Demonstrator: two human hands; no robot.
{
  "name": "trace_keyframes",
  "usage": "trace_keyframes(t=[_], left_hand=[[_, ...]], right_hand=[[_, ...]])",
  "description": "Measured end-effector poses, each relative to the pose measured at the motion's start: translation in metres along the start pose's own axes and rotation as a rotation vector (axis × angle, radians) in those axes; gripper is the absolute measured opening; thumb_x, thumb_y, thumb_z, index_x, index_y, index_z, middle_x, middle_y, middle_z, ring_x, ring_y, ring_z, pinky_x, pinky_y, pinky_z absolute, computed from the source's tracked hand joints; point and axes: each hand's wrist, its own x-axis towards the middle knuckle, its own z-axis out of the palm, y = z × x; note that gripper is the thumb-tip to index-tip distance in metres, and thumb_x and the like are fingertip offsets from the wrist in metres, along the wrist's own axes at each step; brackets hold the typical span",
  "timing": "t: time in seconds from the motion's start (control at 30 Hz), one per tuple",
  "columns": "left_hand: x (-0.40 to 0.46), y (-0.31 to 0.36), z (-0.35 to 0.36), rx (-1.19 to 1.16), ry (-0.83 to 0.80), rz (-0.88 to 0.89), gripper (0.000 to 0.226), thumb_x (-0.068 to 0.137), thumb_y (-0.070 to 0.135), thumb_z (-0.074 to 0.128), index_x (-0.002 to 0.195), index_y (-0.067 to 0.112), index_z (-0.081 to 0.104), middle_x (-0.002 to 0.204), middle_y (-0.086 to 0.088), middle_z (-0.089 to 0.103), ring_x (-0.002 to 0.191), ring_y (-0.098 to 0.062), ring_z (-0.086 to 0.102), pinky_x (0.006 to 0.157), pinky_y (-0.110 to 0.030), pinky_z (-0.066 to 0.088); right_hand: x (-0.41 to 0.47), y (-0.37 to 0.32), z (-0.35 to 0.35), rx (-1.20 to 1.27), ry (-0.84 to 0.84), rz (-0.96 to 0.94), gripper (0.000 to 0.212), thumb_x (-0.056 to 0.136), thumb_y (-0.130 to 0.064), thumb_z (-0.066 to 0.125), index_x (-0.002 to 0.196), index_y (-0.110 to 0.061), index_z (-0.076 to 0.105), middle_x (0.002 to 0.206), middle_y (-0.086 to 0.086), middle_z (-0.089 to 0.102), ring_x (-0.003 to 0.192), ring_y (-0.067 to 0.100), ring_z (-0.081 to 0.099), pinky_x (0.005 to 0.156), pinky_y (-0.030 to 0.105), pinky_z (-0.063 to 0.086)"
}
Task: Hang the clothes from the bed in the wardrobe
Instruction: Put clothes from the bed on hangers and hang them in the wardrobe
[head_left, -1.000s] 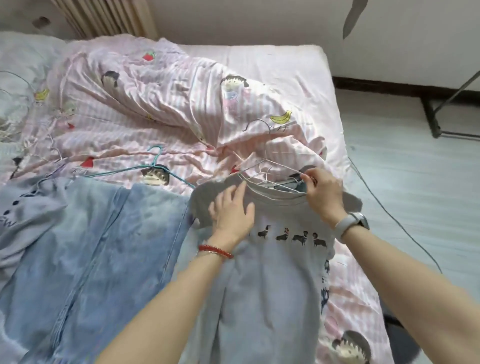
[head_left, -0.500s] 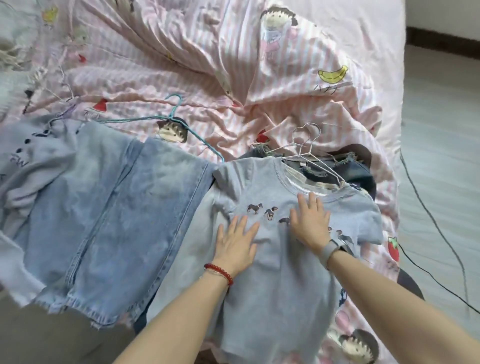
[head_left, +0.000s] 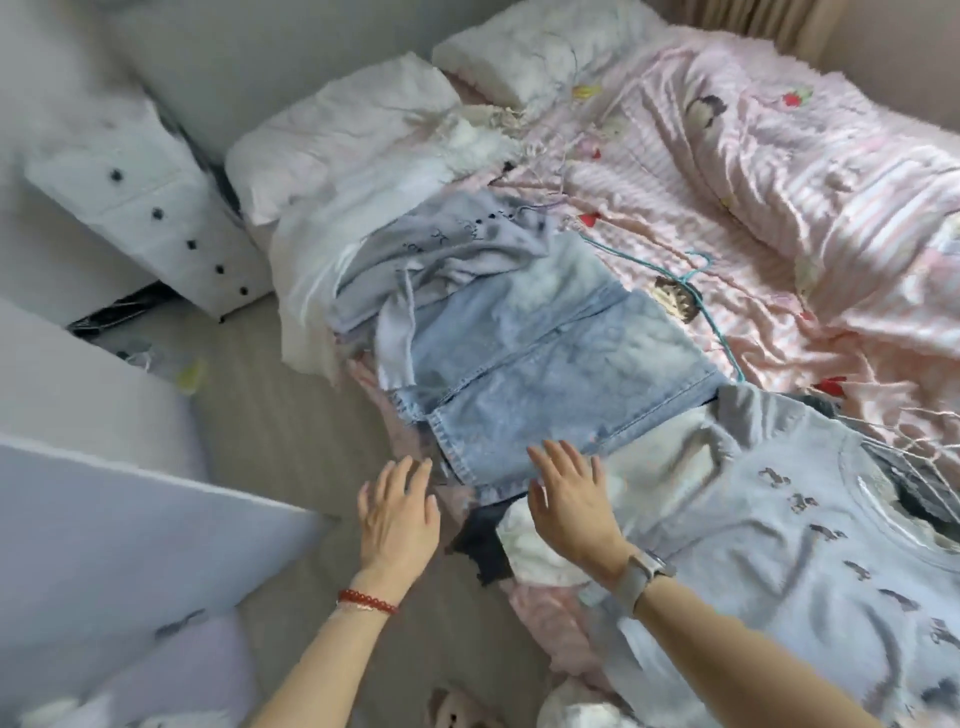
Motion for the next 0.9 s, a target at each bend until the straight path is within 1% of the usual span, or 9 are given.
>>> trace_keyframes(t=[0.17,0.23,0.33,0.43,0.5,0.57,0.7,0.83,0.9], left_hand=[[-0.085,-0.148,-0.037,-0.114,0.194,-0.326,0.045,0.090,0.023,0.049,0.135,0.019,0.045,0.143,-0.004,0.041,0.136,-0.019,0.031,0.109,-0.045,0.015],[-0.124,-0.210,-0.047,-0.128,0.271,-0.450,0.045,0.089,0.020,0.051,0.134,0.017,0.047,0.141,-0.006,0.043,0.135,-0.021,0.033,0.109,-0.047,0.017],[-0.176,-0.278,-0.062,-0.163,0.414,-0.623,0.041,0.087,0.015,0.054,0.128,0.012,0.054,0.135,-0.009,0.050,0.129,-0.023,0.042,0.105,-0.048,0.025],[-0.240,-0.337,-0.075,-0.180,0.611,-0.810,0.034,0.082,0.011,0.053,0.114,0.009,0.064,0.121,-0.010,0.061,0.117,-0.024,0.054,0.098,-0.046,0.037],[-0.266,-0.360,-0.085,-0.181,0.686,-0.858,0.030,0.078,0.005,0.060,0.107,0.007,0.066,0.115,-0.011,0.064,0.112,-0.026,0.058,0.094,-0.045,0.040],[-0.299,-0.390,-0.095,-0.180,0.707,-0.952,0.031,0.077,0.002,0.063,0.108,0.006,0.065,0.116,-0.013,0.063,0.112,-0.028,0.057,0.093,-0.046,0.041],[-0.348,-0.432,-0.116,-0.093,0.781,-1.109,0.030,0.082,0.006,0.059,0.111,0.006,0.063,0.120,-0.013,0.059,0.113,-0.030,0.055,0.089,-0.046,0.042],[-0.379,-0.465,-0.147,0.099,0.956,-1.191,0.029,0.080,0.005,0.057,0.108,0.006,0.065,0.116,-0.013,0.061,0.106,-0.032,0.058,0.084,-0.045,0.043],[-0.389,-0.484,-0.167,0.224,1.039,-1.215,0.029,0.083,0.011,0.050,0.107,0.008,0.065,0.115,-0.011,0.061,0.105,-0.030,0.057,0.084,-0.043,0.043]], right_hand=[[-0.006,-0.147,0.027,-0.080,-0.080,-0.301,0.048,0.096,-0.028,0.031,0.143,-0.023,0.024,0.151,-0.004,0.022,0.141,0.017,0.012,0.114,0.044,0.008],[-0.009,-0.211,0.043,-0.130,-0.099,-0.453,0.047,0.095,-0.028,0.033,0.142,-0.022,0.027,0.150,-0.004,0.025,0.140,0.014,0.015,0.114,0.040,0.012],[-0.018,-0.293,0.072,-0.170,-0.114,-0.636,0.042,0.095,-0.026,0.035,0.136,-0.019,0.036,0.143,-0.001,0.036,0.134,0.016,0.028,0.109,0.031,0.021],[-0.043,-0.381,0.108,-0.141,-0.220,-0.813,0.042,0.095,-0.025,0.035,0.137,-0.022,0.037,0.143,-0.003,0.037,0.131,0.016,0.032,0.106,0.028,0.023],[-0.053,-0.420,0.121,-0.129,-0.275,-0.887,0.042,0.096,-0.025,0.035,0.138,-0.022,0.036,0.144,-0.004,0.036,0.132,0.016,0.032,0.105,0.028,0.025],[-0.068,-0.470,0.139,-0.125,-0.310,-1.017,0.042,0.096,-0.024,0.036,0.138,-0.021,0.037,0.143,-0.003,0.038,0.131,0.018,0.034,0.103,0.028,0.027],[-0.095,-0.556,0.166,-0.085,-0.402,-1.222,0.041,0.095,-0.019,0.037,0.136,-0.017,0.039,0.140,0.001,0.041,0.128,0.022,0.038,0.101,0.031,0.032],[-0.118,-0.641,0.189,0.024,-0.494,-1.391,0.038,0.094,-0.015,0.040,0.131,-0.012,0.046,0.134,0.007,0.048,0.122,0.026,0.046,0.101,0.036,0.037],[-0.131,-0.685,0.194,0.107,-0.529,-1.449,0.035,0.094,-0.013,0.041,0.128,-0.009,0.050,0.129,0.010,0.052,0.118,0.027,0.050,0.100,0.031,0.038]])
